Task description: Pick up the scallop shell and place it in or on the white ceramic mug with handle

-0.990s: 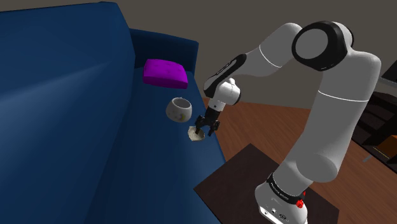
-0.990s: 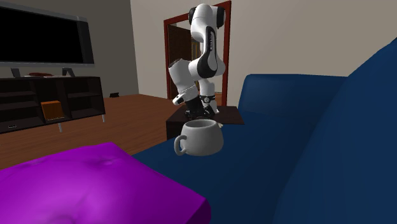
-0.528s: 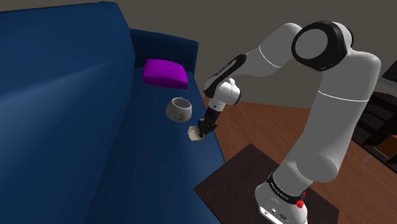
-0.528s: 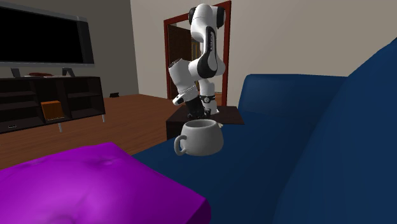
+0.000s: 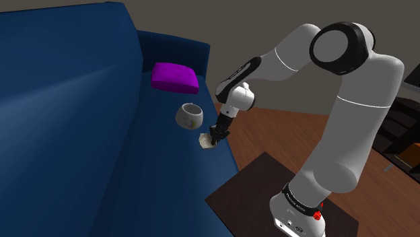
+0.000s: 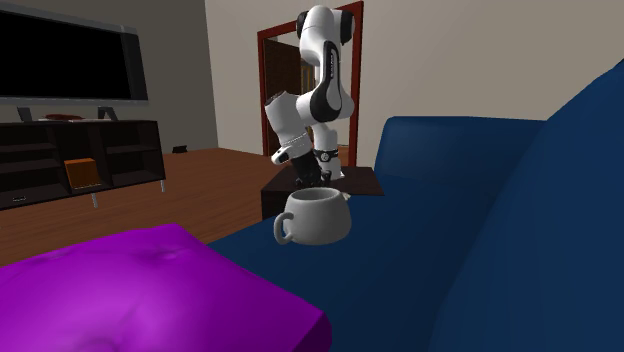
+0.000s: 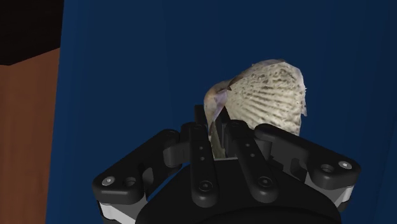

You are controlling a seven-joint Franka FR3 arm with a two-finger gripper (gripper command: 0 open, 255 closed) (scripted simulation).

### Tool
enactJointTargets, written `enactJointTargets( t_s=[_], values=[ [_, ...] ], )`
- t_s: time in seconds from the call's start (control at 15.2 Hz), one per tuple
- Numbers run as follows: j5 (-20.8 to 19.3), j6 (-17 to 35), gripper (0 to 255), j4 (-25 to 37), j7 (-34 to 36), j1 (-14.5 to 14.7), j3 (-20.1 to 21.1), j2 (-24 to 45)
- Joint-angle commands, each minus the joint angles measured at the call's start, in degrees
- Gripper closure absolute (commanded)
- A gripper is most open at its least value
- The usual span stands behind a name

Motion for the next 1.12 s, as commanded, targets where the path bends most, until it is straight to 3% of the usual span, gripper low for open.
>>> enactJointTargets(
  t_s=[0.0, 1.06],
  values=[
    [-1.0, -0.8, 255, -0.1, 1.0, 0.2, -0.3, -1.2],
    [-10.2, -9.8, 255, -0.1, 10.3, 0.6, -2.2, -13.0]
  ],
)
